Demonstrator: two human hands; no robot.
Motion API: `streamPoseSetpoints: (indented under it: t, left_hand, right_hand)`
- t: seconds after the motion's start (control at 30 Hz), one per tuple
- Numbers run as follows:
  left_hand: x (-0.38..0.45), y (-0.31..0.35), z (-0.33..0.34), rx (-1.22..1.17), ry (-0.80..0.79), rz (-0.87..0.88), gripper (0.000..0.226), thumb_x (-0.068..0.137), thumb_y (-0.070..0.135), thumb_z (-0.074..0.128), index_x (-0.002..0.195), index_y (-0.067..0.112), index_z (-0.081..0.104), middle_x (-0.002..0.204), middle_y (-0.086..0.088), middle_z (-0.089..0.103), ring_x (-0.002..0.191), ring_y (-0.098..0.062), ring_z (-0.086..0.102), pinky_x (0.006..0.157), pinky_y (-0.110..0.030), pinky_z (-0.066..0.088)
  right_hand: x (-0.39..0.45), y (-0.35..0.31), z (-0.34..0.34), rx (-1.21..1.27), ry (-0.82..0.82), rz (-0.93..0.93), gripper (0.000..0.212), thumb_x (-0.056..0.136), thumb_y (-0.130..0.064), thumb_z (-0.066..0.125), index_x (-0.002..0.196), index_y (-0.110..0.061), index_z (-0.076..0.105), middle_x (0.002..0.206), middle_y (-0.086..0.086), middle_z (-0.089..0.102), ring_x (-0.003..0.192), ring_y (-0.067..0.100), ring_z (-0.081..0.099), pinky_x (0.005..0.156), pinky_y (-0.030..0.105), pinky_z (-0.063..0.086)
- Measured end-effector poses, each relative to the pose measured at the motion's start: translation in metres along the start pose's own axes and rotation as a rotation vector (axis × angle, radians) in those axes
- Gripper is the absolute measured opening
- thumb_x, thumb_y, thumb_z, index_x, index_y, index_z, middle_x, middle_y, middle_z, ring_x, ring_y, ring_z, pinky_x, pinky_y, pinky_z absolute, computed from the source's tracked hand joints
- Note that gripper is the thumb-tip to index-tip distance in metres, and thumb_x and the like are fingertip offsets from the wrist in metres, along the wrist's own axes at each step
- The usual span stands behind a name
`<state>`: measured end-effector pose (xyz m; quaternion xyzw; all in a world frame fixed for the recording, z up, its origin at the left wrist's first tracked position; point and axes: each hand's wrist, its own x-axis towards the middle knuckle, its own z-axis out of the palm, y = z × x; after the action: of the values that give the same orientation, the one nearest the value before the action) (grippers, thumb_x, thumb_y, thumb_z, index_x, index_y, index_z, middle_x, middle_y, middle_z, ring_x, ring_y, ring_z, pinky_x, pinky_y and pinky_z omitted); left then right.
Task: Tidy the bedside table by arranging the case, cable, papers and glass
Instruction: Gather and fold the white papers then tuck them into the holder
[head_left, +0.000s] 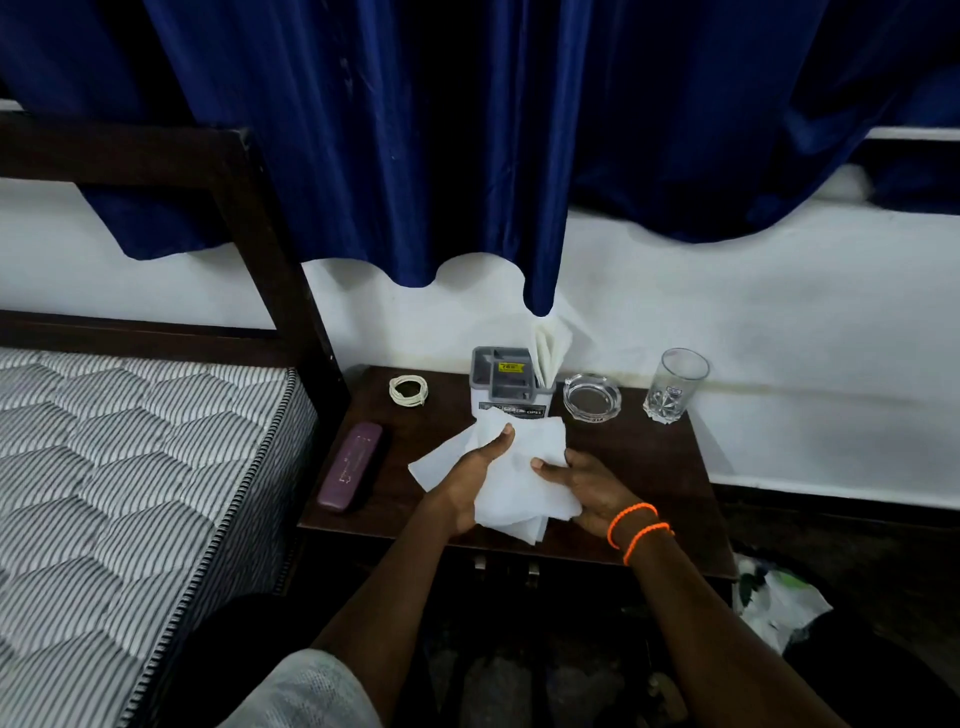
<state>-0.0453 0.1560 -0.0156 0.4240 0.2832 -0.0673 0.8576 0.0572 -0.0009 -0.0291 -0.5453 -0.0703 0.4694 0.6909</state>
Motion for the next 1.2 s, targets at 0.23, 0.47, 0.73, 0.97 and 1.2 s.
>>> streamPoseSetpoints:
  t: [0.23, 0.47, 0.73, 0.97, 1.2]
  left_hand:
    - [0.004, -0.001, -0.014, -0.092, 0.151, 0.006, 0.058, 0.092, 0.053, 0.067, 0.132, 0.011, 0.065, 0.119, -0.018, 0.075, 0.114, -0.041, 0.07, 0.102, -0.058, 0.053]
    - [0.0, 0.0, -0.016, -0.206, 0.163, 0.02, 0.069, 0.094, 0.069, 0.049, 0.127, 0.011, 0.066, 0.118, -0.018, 0.075, 0.104, -0.038, 0.075, 0.082, -0.048, 0.062]
    - [-0.002, 0.008, -0.022, -0.29, 0.109, 0.158, 0.056, 0.103, 0.057, 0.043, 0.12, 0.011, 0.071, 0.112, -0.014, 0.078, 0.095, -0.033, 0.078, 0.067, -0.042, 0.063]
    - [-0.006, 0.012, -0.027, -0.332, 0.045, 0.105, 0.064, 0.1, 0.061, 0.044, 0.127, 0.011, 0.072, 0.13, -0.019, 0.07, 0.113, -0.037, 0.071, 0.091, -0.048, 0.057]
    - [-0.003, 0.012, -0.028, -0.271, 0.057, 0.108, 0.057, 0.101, 0.053, 0.051, 0.132, 0.008, 0.065, 0.127, -0.02, 0.071, 0.11, -0.037, 0.072, 0.081, -0.047, 0.062]
  right_hand:
    - [0.002, -0.004, 0.003, -0.08, 0.341, -0.126, 0.027, 0.077, 0.005, 0.078, 0.099, -0.002, 0.065, 0.107, 0.025, 0.072, 0.086, 0.033, 0.07, 0.078, 0.043, 0.059]
    - [-0.001, 0.0, -0.003, -0.184, 0.382, -0.148, 0.024, 0.075, -0.004, 0.084, 0.093, -0.011, 0.069, 0.089, 0.014, 0.071, 0.075, 0.023, 0.067, 0.067, 0.036, 0.053]
    - [-0.008, -0.007, -0.002, -0.34, 0.333, -0.201, 0.015, 0.084, -0.011, 0.078, 0.094, -0.017, 0.069, 0.085, 0.009, 0.066, 0.076, 0.019, 0.055, 0.048, 0.022, 0.029]
    - [-0.01, -0.012, 0.002, -0.289, 0.263, -0.186, 0.014, 0.089, -0.002, 0.07, 0.098, -0.012, 0.068, 0.085, 0.003, 0.067, 0.071, 0.006, 0.062, 0.048, 0.019, 0.043]
    - [-0.007, -0.016, 0.008, -0.229, 0.308, -0.249, 0.013, 0.088, 0.001, 0.069, 0.091, -0.012, 0.068, 0.082, 0.002, 0.067, 0.068, 0.005, 0.06, 0.051, 0.014, 0.047]
